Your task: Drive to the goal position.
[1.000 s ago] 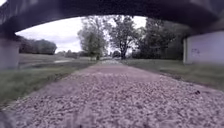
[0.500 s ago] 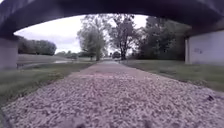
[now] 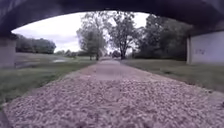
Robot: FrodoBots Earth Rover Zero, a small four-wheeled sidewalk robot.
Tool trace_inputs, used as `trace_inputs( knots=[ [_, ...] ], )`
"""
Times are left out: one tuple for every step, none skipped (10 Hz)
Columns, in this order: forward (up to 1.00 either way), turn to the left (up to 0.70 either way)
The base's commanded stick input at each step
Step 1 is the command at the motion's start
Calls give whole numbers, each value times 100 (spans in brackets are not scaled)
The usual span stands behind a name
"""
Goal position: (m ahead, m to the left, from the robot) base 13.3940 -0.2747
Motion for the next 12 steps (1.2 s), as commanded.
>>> trace_inputs(
  knots=[
    [70,0],
    [70,0],
    [70,0],
    [70,0],
    [70,0],
    [70,0],
    [70,0],
    [70,0],
    [70,0],
    [70,0],
    [70,0],
    [70,0]
  ],
)
